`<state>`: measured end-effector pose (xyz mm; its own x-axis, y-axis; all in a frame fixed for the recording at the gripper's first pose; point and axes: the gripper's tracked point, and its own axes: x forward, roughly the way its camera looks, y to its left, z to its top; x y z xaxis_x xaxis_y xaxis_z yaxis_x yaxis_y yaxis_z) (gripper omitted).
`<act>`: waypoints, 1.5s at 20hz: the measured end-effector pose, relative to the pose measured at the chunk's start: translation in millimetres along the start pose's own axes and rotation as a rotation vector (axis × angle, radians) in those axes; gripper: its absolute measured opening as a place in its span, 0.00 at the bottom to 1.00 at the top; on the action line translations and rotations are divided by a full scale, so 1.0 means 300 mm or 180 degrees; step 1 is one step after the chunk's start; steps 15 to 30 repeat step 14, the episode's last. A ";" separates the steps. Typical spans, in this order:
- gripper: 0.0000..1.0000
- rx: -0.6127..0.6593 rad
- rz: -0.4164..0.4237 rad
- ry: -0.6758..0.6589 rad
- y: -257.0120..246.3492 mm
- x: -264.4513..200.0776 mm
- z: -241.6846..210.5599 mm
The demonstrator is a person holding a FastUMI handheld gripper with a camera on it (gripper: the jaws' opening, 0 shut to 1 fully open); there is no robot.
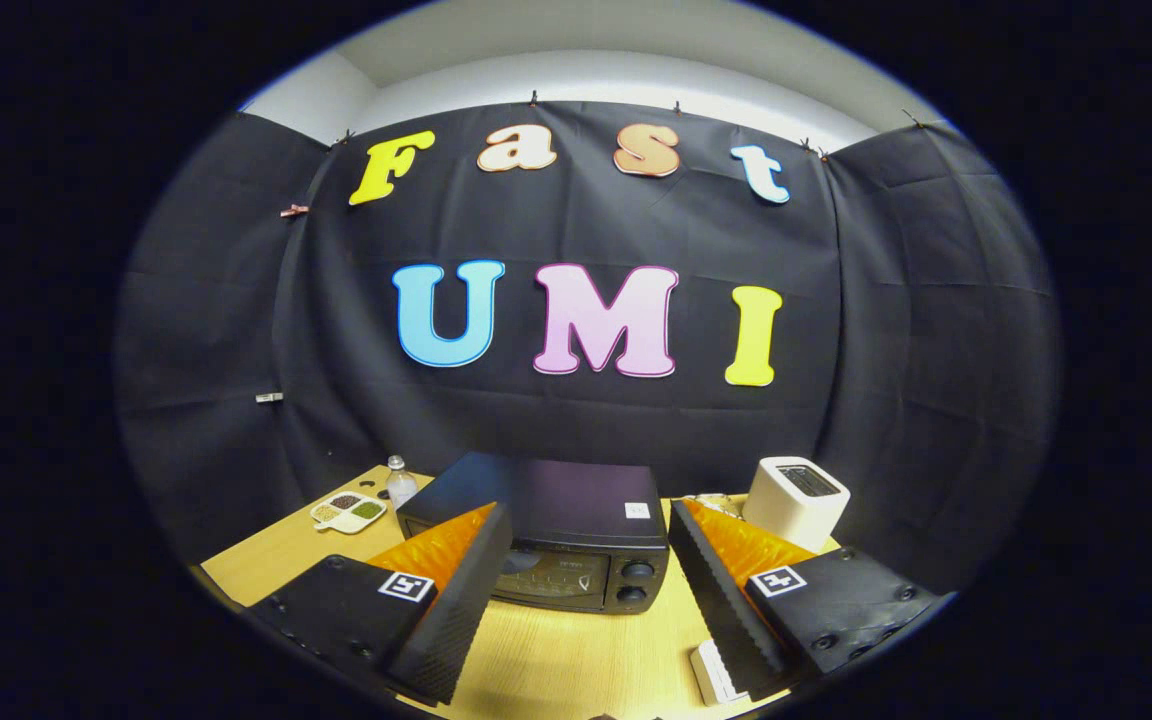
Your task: Open the toaster oven, put the food inside, and close the toaster oven door.
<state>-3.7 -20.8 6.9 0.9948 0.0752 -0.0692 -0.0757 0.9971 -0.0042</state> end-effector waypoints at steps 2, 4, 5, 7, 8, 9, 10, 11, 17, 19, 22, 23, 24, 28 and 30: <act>0.98 0.0089 -0.0002 -0.0019 -0.007 -0.039 0.024; 0.98 0.0105 -0.0055 -0.0099 -0.039 -0.053 0.070; 0.98 0.0130 -0.0072 -0.0137 -0.049 -0.050 0.091; 0.98 0.0195 -0.0089 -0.0180 -0.059 -0.046 0.115; 0.98 0.0217 -0.0096 -0.0207 -0.062 -0.042 0.128; 0.98 0.0220 -0.0104 -0.0224 -0.063 -0.038 0.135; 0.98 0.0209 -0.0105 -0.0237 -0.061 -0.032 0.139; 0.98 0.0174 -0.0103 -0.0235 -0.058 -0.026 0.138; 0.98 0.0148 -0.0067 -0.0215 -0.032 -0.022 0.132; 0.98 0.0148 -0.0067 -0.0215 -0.032 -0.022 0.132; 0.98 0.0148 -0.0067 -0.0215 -0.032 -0.022 0.132; 0.98 0.0148 -0.0067 -0.0215 -0.032 -0.022 0.132; 0.98 0.0148 -0.0067 -0.0215 -0.032 -0.022 0.132; 0.98 0.0148 -0.0067 -0.0215 -0.032 -0.022 0.132; 0.98 0.0148 -0.0067 -0.0215 -0.032 -0.022 0.132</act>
